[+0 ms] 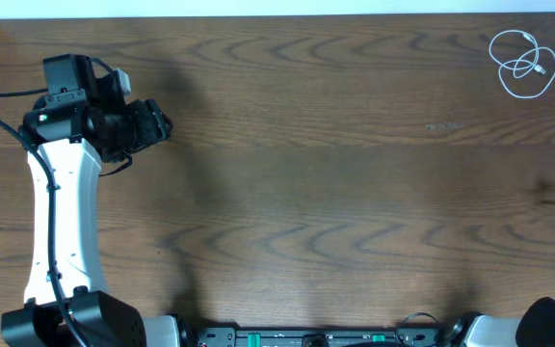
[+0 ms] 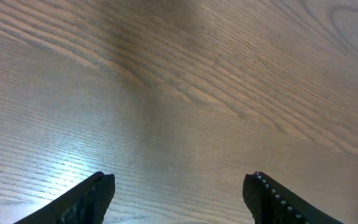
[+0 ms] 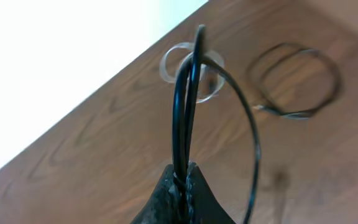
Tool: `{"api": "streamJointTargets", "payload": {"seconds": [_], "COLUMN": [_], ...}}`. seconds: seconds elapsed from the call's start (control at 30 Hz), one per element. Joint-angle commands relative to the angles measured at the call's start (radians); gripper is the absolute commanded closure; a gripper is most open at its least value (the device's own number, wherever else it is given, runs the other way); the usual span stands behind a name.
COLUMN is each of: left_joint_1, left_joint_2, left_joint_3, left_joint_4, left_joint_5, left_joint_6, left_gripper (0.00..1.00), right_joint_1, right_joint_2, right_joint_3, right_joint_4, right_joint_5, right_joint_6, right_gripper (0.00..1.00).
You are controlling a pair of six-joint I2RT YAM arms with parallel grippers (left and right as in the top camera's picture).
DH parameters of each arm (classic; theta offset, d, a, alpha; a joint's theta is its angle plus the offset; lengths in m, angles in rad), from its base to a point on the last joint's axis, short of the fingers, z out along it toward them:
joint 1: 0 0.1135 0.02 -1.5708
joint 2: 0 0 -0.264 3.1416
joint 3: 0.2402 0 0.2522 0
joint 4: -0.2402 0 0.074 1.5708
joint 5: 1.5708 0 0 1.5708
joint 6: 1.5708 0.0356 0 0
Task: Untangle cables
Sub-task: 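Carry the black cable with the right gripper to the right edge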
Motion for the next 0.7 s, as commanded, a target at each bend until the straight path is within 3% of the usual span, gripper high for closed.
{"api": "streamJointTargets", "payload": {"seconds": [0.0, 0.33, 0.67], "left_joint_1": [0.004, 0.004, 0.003], "left_joint_2": [0.001, 0.001, 0.002], "left_joint_3": [0.011, 0.010, 0.008], "left_joint_4": [0.001, 0.001, 0.002], "left_joint_5": [-0.013, -0.013, -0.013], "left_joint_6": [0.008, 0.009, 0.008], "left_gripper": [0.29, 0.29, 0.29], "right_joint_1": [-0.037, -0.033, 0.003], "right_joint_2": [0.001, 0.187, 0.476], "right_joint_3": [0.028, 0.027, 0.027], "right_joint_4": [-0.003, -0.079, -0.123], "right_joint_5": [0.151, 0.460, 0.479], "right_joint_6": [0.037, 0.111, 0.145], "right_gripper": [0.99, 0.99, 0.99]}}
